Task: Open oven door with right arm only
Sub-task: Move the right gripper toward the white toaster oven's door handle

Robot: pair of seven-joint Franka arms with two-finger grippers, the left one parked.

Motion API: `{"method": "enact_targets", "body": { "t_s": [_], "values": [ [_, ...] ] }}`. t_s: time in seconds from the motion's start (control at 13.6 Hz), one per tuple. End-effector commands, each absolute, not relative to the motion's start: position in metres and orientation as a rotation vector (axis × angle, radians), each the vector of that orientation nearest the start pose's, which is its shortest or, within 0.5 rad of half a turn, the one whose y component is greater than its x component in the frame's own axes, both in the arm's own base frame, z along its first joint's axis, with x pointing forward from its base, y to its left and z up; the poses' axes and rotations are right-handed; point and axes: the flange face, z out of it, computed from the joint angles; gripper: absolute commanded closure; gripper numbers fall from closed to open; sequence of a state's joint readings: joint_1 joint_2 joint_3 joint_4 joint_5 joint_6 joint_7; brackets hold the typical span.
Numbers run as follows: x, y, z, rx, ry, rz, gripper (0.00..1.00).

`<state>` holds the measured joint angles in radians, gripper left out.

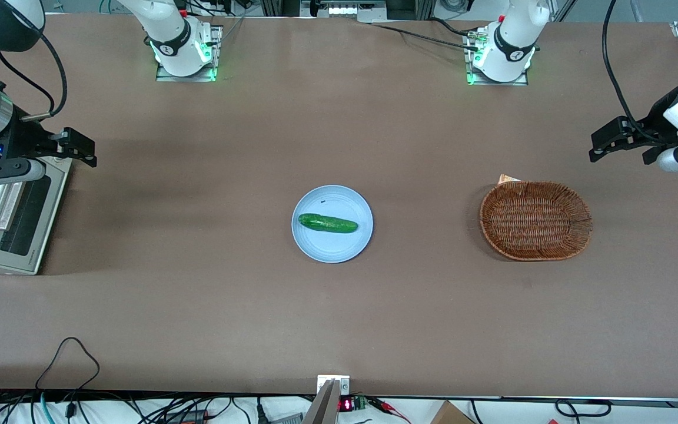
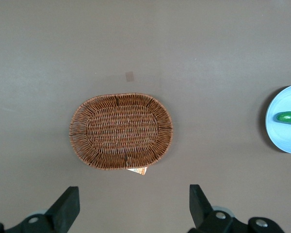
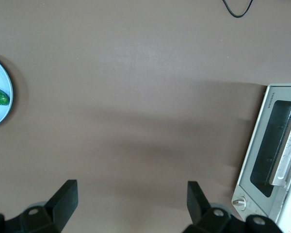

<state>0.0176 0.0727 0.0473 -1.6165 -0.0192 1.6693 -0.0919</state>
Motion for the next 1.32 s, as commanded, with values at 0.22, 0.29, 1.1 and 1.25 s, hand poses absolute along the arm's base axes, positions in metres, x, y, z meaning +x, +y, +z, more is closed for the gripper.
{"method": "enact_targets", "body": {
  "t_s": [0.22, 0.29, 1.1, 1.25],
  "values": [
    [0.574, 0.036, 0.572, -3.133, -0.327, 0.034, 0.0],
    [0.574, 0.036, 0.572, -3.132, -0.315, 0.034, 0.0],
    [0.574, 0.029, 0.552, -3.173, -0.309, 0.103, 0.83],
    [0.574, 0.029, 0.552, -3.17, -0.28, 0.104, 1.0]
  ]
}}
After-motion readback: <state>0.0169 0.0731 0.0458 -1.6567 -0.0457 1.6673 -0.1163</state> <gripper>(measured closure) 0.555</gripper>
